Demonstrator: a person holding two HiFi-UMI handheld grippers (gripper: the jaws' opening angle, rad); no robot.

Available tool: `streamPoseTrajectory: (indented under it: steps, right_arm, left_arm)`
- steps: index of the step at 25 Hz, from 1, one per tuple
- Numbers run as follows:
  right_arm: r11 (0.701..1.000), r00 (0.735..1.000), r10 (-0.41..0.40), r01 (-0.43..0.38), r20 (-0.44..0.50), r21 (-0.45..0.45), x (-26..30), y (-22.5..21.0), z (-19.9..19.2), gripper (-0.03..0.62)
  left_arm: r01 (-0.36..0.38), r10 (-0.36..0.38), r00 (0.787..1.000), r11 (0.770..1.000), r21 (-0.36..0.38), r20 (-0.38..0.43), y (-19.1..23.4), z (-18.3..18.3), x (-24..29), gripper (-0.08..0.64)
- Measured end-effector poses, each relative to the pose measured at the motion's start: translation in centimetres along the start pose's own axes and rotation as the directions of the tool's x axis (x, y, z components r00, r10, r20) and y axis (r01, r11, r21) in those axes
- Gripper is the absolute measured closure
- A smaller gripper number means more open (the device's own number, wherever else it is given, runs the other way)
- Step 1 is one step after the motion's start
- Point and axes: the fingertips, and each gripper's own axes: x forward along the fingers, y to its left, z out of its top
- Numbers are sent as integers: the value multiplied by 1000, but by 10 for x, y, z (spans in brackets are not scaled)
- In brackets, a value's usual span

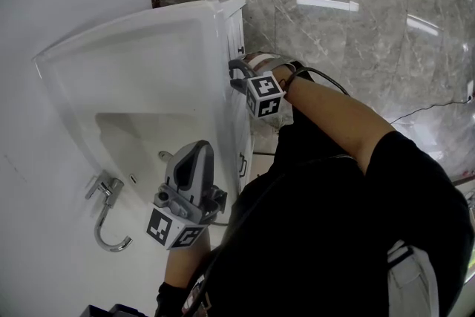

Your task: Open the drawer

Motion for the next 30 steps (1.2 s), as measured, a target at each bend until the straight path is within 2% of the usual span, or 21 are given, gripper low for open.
streamPoseTrajectory:
  steps: [2, 4, 23, 30]
  right_arm:
    - [999, 999, -49, 49, 0, -14, 2, -5, 0, 434]
    - [998, 998, -61, 61, -1, -20, 2, -5, -1, 436]
    - [999, 999, -43, 43, -11, -22, -3, -5, -5, 443]
    - [999, 999, -36, 36, -31, 3, -32, 1, -37, 443]
  left_arm:
    - [1, -1, 1000, 1000, 0, -2, 0, -1, -1, 568]
    - [2, -2, 1000, 1000, -1, -5, 1, -3, -2, 568]
    - [-5, 5, 1000, 1000, 3, 1, 4, 1, -11, 568]
    - [3, -3, 1000, 1000, 4, 13, 0, 4, -7, 568]
